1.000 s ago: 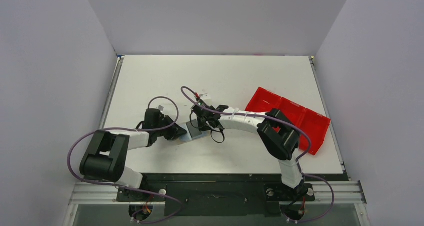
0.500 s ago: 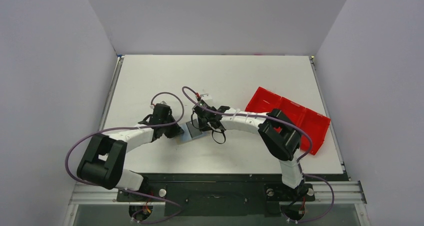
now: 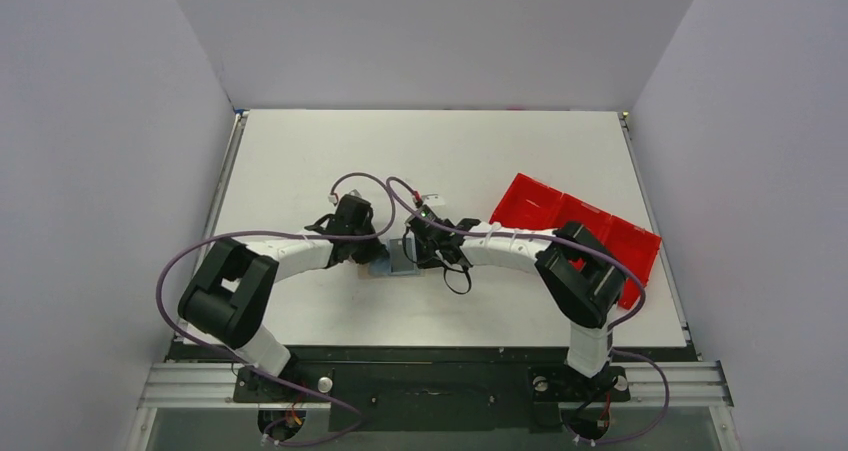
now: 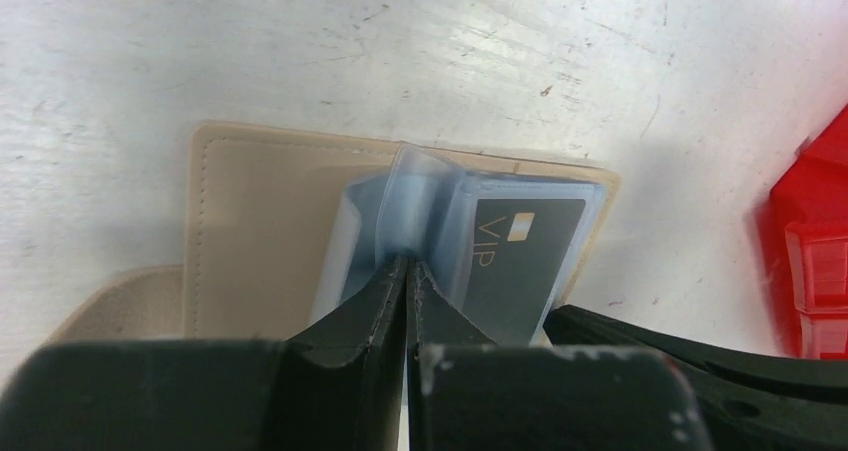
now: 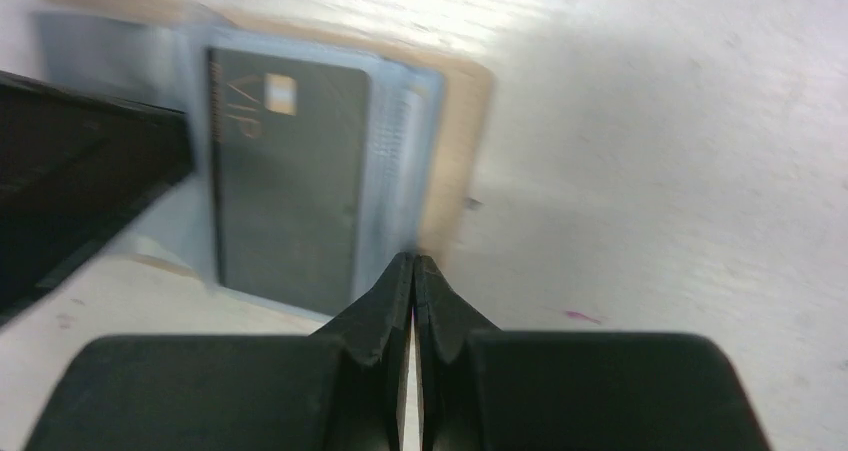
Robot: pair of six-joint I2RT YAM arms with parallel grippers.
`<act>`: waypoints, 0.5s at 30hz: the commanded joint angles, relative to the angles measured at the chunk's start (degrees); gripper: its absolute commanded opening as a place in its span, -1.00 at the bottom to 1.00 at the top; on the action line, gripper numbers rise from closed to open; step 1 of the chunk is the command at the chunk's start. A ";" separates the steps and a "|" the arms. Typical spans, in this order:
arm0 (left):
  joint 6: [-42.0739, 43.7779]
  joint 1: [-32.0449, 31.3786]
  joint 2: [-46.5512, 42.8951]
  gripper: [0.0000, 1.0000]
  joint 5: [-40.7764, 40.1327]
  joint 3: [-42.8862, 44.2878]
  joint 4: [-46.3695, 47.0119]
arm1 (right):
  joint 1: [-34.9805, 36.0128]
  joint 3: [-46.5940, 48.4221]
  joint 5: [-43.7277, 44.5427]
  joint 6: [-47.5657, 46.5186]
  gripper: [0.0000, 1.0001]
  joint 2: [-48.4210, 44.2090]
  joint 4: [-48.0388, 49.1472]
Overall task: Take the credit cards out of the card holder
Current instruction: Remove the credit card from the card holder.
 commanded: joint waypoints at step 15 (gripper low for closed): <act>3.89 -0.92 -5.88 -1.00 -11.15 2.61 -18.25 | -6.05 -5.58 0.72 -0.34 -1.00 -2.72 -5.07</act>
